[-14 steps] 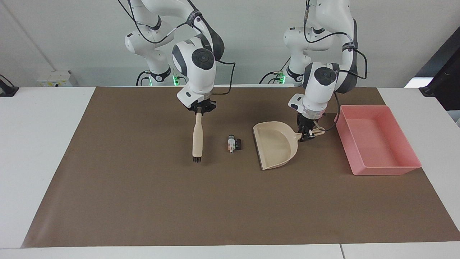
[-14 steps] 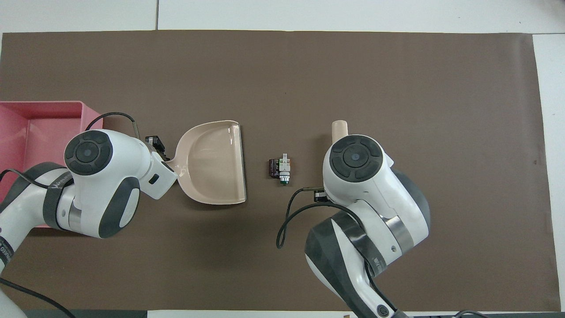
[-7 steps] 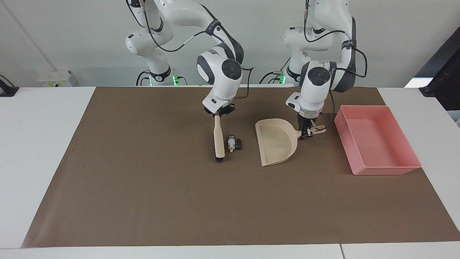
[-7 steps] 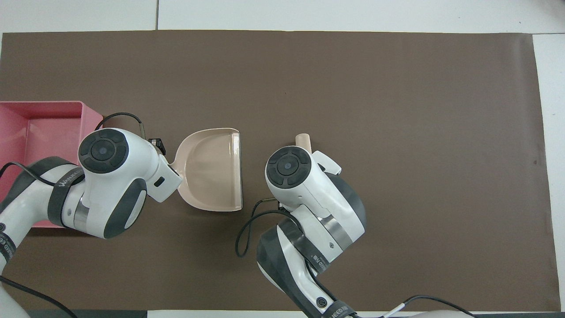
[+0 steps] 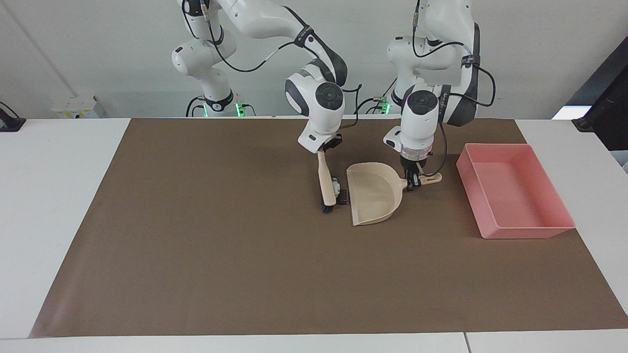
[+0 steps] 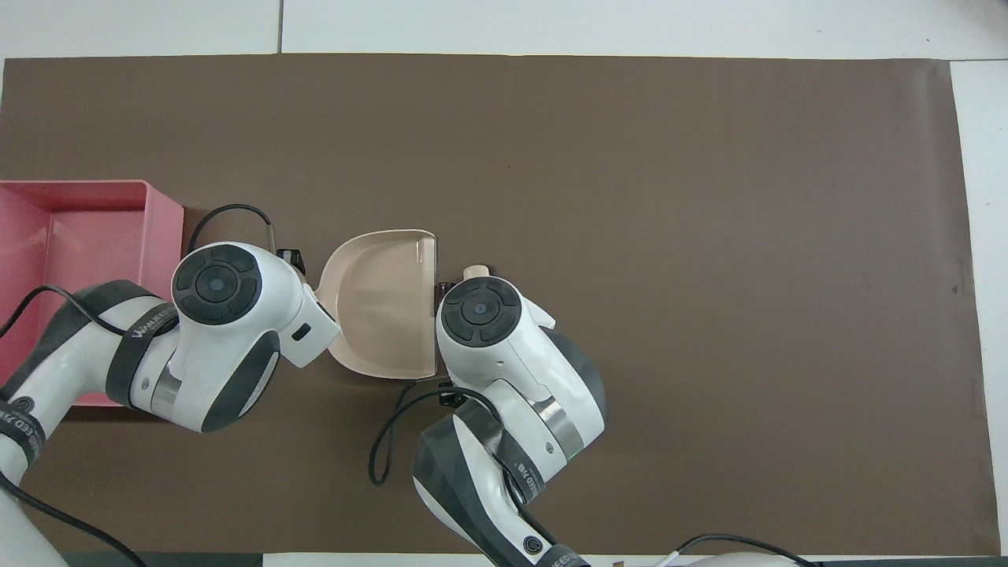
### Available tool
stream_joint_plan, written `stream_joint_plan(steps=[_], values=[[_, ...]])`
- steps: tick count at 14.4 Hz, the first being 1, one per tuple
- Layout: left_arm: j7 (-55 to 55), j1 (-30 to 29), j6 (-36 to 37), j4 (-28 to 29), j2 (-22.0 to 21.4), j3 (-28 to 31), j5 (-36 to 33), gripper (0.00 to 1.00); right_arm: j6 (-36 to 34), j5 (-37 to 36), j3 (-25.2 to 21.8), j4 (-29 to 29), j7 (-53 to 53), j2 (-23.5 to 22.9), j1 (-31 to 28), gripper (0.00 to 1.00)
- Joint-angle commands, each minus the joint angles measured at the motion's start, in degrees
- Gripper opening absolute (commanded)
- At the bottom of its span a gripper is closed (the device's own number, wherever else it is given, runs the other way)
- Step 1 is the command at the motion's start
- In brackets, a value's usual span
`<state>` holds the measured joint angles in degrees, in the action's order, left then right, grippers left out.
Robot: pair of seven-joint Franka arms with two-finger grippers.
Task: Clean e-waste and dump in bin
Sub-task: 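Sweep the metal component into the dustpan with the right gripper's brush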
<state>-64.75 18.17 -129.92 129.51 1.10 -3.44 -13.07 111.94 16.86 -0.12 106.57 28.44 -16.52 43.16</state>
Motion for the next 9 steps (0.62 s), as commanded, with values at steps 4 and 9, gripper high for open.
stream_joint_plan(steps=[4,9], values=[[0.24,0.64,-2.17,3.99,-1.45,0.45,-0.99,0.02,11.26,20.22,2.32,-0.31,-7.17,-1.67,-0.09,0.00],[-2.65,-0.07,-5.25,4.26,-1.19,0.45,-0.82,0.00,7.69,21.38,2.15,-1.98,-7.00,-0.02,-0.89,0.00]])
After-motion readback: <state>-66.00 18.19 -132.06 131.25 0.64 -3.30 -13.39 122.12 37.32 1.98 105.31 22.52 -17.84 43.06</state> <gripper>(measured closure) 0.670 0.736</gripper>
